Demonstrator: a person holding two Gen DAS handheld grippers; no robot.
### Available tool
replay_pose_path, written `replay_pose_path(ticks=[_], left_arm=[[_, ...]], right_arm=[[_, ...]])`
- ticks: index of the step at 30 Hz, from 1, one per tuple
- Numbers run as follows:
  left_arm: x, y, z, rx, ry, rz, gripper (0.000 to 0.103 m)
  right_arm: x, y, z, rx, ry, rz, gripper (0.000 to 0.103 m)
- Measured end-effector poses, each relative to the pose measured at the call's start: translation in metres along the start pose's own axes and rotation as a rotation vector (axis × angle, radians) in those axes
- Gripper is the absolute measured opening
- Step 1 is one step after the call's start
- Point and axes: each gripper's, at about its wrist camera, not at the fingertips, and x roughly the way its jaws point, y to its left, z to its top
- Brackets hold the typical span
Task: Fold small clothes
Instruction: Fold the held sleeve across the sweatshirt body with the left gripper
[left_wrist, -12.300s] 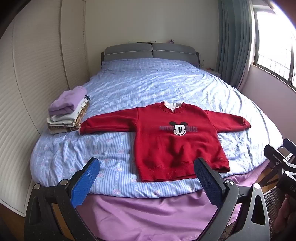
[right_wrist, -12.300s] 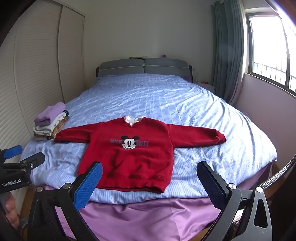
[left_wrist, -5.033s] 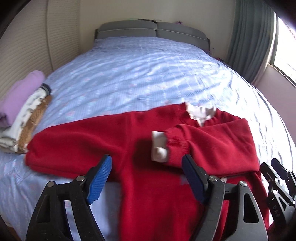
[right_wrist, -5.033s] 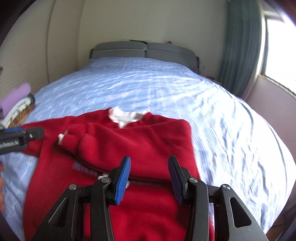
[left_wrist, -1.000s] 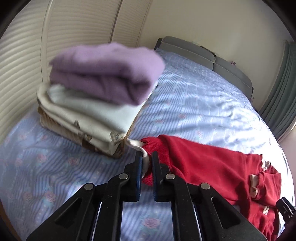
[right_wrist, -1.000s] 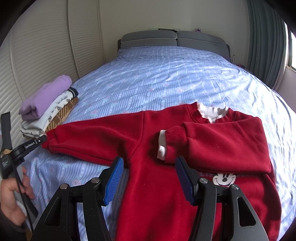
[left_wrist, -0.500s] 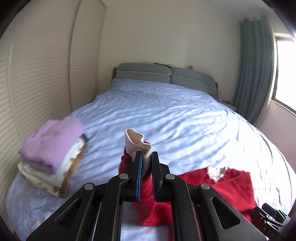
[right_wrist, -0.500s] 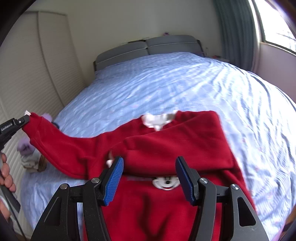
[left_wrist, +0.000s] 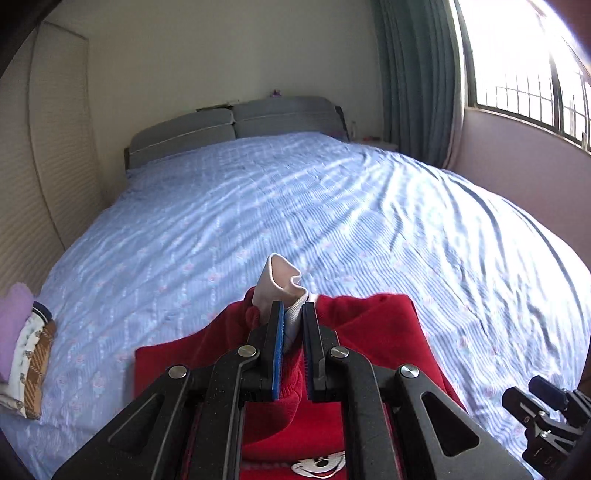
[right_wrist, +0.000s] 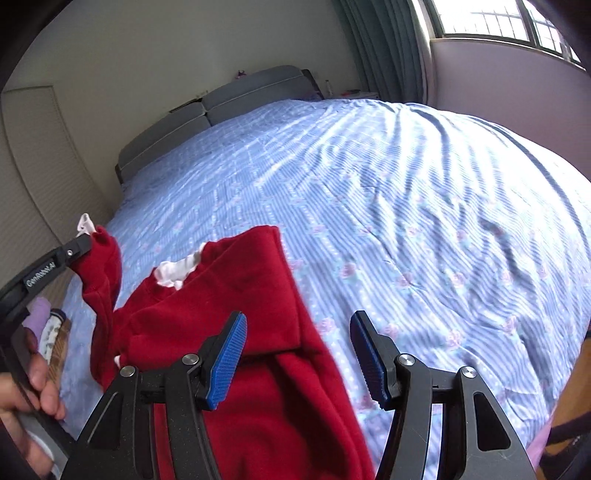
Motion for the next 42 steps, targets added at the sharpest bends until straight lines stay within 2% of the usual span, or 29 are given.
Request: replay_pose_path(ticks=[6,11,12,13,14,15,16,21,26,30,34,42], left_arm=[[0.041,-0.044,-0.031,0.080,0.089,-0.006,0.011],[0.041,-0.050,-0.035,0.079,0.109,-0.054,0.012],[0.039,-0.048,-0.036,0.074,0.110,-0.062,0.017],[0.034,-0.047,-0.035,0.070,0.108,-0.067,0.030],[0.029,-0.044,-0.034,0.066,0.100,-0.065,0.037],[0.023,-0.040,-0.032,0.060,0.090,-0.056,0.052],[0.017,-0.034,-0.031,0.052,0.076,-0.044,0.058],[-0.010,0.009,-0.040,0.012,0.067,-0.021,0.058],[-0.018,0.074,-0.065,-0.078,0.091,0.079,0.058],[-0.015,0.118,-0.086,-0.175,0.128,0.124,0.058],[-0.009,0.138,-0.101,-0.223,0.144,0.145,0.058],[0.007,0.160,-0.116,-0.280,0.166,0.144,0.058]], right_arm=[[0.009,-0.021,0.002,0.051,0.036,-0.006,0.059],[0.013,-0.019,-0.001,0.030,0.045,-0.005,0.059],[0.013,-0.019,-0.001,0.029,0.047,-0.006,0.059],[0.014,-0.019,-0.002,0.028,0.049,-0.008,0.059],[0.015,-0.021,-0.002,0.028,0.049,-0.009,0.059],[0.015,-0.021,-0.002,0.028,0.048,-0.012,0.059],[0.016,-0.021,-0.001,0.026,0.047,-0.014,0.058],[0.015,-0.013,-0.002,-0.013,0.033,-0.012,0.058],[0.019,0.019,-0.004,-0.111,0.023,0.014,0.058],[0.028,0.050,0.002,-0.163,0.019,0.063,0.058],[0.048,0.081,0.006,-0.197,0.044,0.115,0.058],[0.098,0.112,0.011,-0.219,0.126,0.123,0.058]])
